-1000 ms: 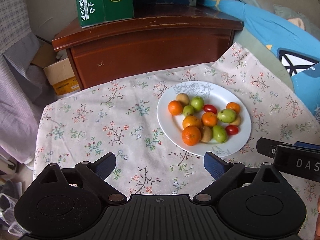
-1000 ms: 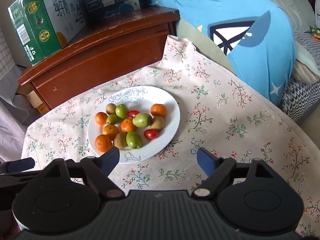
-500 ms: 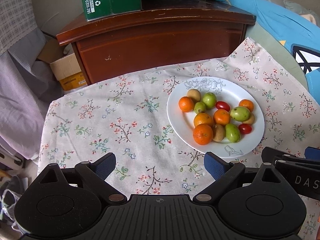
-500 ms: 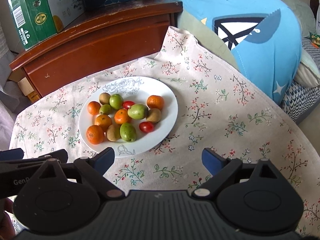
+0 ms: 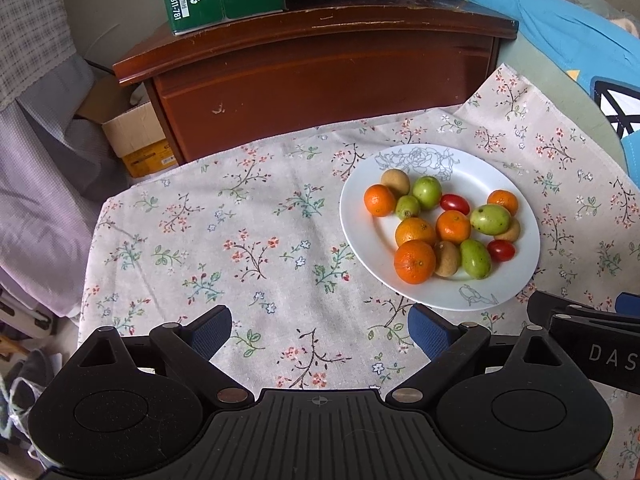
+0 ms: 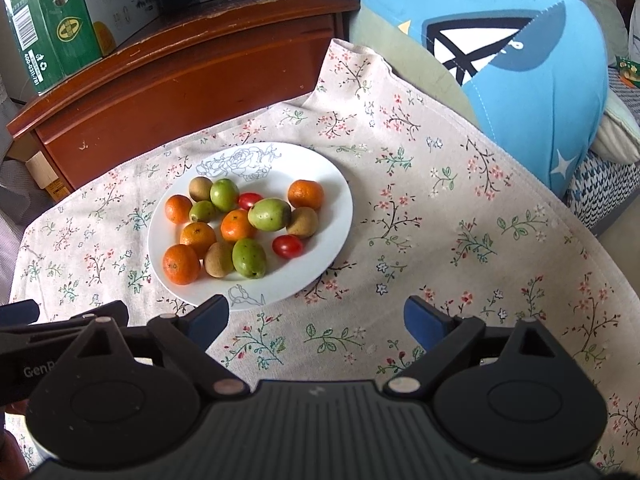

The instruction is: Organize fruits

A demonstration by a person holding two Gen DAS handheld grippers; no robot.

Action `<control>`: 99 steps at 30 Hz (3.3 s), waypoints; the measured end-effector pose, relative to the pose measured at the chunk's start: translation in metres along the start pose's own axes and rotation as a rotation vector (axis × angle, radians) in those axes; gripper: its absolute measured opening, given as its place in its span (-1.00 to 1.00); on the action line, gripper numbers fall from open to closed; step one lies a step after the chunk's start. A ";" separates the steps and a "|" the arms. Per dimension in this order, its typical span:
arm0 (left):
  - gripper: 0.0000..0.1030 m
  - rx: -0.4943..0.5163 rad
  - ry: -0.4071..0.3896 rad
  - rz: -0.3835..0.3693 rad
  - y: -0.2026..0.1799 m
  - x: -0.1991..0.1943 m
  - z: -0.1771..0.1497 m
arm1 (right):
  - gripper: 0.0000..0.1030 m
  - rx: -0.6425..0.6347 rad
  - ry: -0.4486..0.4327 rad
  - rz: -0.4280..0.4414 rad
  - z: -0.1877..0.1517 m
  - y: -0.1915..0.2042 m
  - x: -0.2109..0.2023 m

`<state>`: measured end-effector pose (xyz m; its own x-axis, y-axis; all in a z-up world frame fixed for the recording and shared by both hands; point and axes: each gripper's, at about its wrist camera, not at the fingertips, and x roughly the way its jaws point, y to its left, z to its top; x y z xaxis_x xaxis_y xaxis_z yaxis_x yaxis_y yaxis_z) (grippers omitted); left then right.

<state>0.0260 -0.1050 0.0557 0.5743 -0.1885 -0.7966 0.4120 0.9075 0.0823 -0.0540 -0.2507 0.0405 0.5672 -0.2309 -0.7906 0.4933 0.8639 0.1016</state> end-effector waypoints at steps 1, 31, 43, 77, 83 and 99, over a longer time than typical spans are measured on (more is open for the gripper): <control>0.87 0.002 0.001 0.002 -0.001 0.000 0.000 | 0.83 0.000 0.001 -0.002 0.000 0.000 0.001; 0.87 0.045 0.000 0.039 0.000 -0.004 -0.011 | 0.84 -0.053 -0.010 -0.012 -0.011 0.005 0.004; 0.87 -0.003 0.027 -0.012 0.015 -0.027 -0.056 | 0.84 -0.104 -0.008 0.112 -0.045 0.001 0.002; 0.87 -0.036 0.089 -0.014 0.036 -0.046 -0.115 | 0.99 -0.172 -0.208 0.027 -0.069 0.008 0.054; 0.87 -0.026 0.091 -0.021 0.032 -0.045 -0.116 | 0.99 -0.171 -0.210 0.029 -0.070 0.007 0.053; 0.87 -0.019 0.056 -0.042 0.029 -0.062 -0.122 | 0.99 -0.170 -0.211 0.029 -0.070 0.007 0.053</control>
<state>-0.0840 -0.0213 0.0345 0.5160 -0.2055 -0.8316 0.4210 0.9063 0.0373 -0.0668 -0.2253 -0.0429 0.7133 -0.2772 -0.6437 0.3665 0.9304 0.0055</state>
